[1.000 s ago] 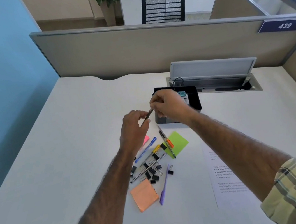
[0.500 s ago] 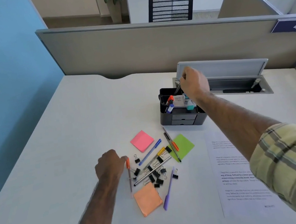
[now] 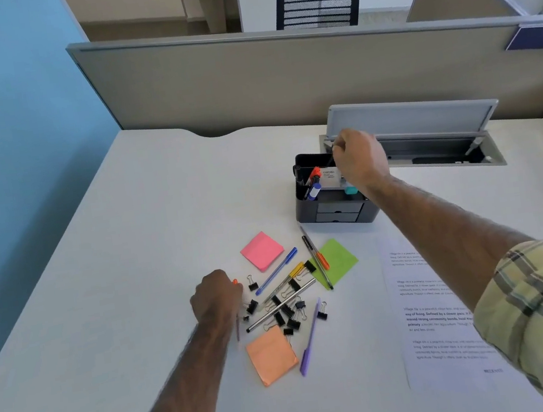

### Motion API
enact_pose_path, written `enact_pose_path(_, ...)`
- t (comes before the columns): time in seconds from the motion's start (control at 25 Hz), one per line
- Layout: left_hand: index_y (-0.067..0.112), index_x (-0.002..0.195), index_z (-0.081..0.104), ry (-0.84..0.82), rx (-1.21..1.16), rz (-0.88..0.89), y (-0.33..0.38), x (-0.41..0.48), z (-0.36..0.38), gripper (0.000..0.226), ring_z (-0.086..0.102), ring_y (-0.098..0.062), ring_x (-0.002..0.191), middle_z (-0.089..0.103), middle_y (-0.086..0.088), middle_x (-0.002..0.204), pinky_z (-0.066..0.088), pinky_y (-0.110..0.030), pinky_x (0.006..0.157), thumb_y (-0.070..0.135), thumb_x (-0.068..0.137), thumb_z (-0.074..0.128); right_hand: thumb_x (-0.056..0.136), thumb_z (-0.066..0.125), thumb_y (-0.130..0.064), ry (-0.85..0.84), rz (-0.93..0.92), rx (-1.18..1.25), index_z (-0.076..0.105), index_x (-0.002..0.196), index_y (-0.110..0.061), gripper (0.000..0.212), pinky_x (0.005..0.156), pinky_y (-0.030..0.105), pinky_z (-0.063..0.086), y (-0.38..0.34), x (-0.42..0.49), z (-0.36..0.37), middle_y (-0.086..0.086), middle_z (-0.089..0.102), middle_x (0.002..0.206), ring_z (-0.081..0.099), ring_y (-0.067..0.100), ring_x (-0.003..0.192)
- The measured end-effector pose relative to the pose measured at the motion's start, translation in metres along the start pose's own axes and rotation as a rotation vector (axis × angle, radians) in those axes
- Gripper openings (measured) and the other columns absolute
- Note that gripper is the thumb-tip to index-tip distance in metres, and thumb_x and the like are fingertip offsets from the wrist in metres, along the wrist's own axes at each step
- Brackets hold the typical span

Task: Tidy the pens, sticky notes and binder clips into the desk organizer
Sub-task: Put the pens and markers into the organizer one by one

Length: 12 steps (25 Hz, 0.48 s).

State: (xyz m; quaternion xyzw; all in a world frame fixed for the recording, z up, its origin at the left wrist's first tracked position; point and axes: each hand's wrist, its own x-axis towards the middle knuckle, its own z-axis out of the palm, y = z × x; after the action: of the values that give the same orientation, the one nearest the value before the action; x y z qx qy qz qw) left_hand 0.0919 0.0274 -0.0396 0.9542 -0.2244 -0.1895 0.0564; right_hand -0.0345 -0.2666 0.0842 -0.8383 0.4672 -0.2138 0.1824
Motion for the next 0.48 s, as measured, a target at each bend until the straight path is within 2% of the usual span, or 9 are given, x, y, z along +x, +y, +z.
enact_pose_path(0.12,0.017,0.081,0.052,-0.007,-0.037,0.006,0.004,0.004,-0.004,0.018,0.064,-0.029,0.085,0.069,-0.005,0.093,0.042,-0.028,0.068,0.033,0.088,0.059,0.094,0.046,-0.011,0.003,-0.062,0.021,0.066,0.085,-0.014,0.022,0.069,0.04,0.058,-0.008,-0.016,-0.007,0.001,0.066,0.082,0.062,0.02,0.072)
enact_pose_path(0.2,0.016,0.07,0.052,-0.001,-0.08,0.025,0.004,0.008,-0.011,0.022,0.058,-0.025,0.064,0.063,0.0,0.071,0.038,-0.026,0.058,0.03,0.085,0.06,0.093,0.046,-0.011,-0.008,-0.12,0.031,0.065,0.083,-0.013,0.021,0.065,0.037,0.053,-0.015,-0.026,-0.01,0.003,0.066,0.084,0.06,0.022,0.073)
enact_pose_path(0.28,0.016,0.058,0.044,0.034,-0.157,0.063,0.004,0.008,-0.02,0.033,0.044,-0.022,0.047,0.049,0.007,0.051,0.031,-0.023,0.051,0.029,0.083,0.06,0.094,0.046,-0.013,-0.023,-0.166,0.046,0.065,0.085,-0.013,0.021,0.062,0.033,0.048,-0.021,-0.035,-0.011,0.003,0.067,0.087,0.059,0.021,0.075)
enact_pose_path(0.32,0.014,0.058,0.045,0.056,-0.223,0.087,0.006,0.008,-0.026,0.034,0.046,-0.022,0.048,0.05,0.008,0.05,0.033,-0.023,0.05,0.03,0.083,0.061,0.095,0.047,-0.014,-0.028,-0.183,0.059,0.067,0.088,-0.013,0.021,0.063,0.033,0.049,-0.024,-0.039,-0.011,0.002,0.067,0.088,0.059,0.02,0.077)
enact_pose_path(0.4,0.018,0.066,0.057,0.094,-0.416,0.167,0.013,0.007,-0.04,0.024,0.06,-0.017,0.06,0.062,0.009,0.061,0.042,-0.025,0.054,0.032,0.085,0.066,0.096,0.051,-0.017,-0.079,-0.22,0.075,0.07,0.094,-0.015,0.019,0.063,0.03,0.047,-0.033,-0.046,-0.009,-0.001,0.067,0.089,0.061,0.018,0.079)
enact_pose_path(0.48,0.02,0.073,0.063,0.134,-0.591,0.283,0.028,0.004,-0.054,0.018,0.06,-0.01,0.064,0.066,0.008,0.068,0.046,-0.025,0.057,0.03,0.087,0.07,0.095,0.062,-0.021,-0.241,-0.242,0.137,0.069,0.107,-0.018,0.014,0.063,0.025,0.043,-0.041,-0.053,-0.003,-0.006,0.066,0.092,0.062,0.011,0.081)
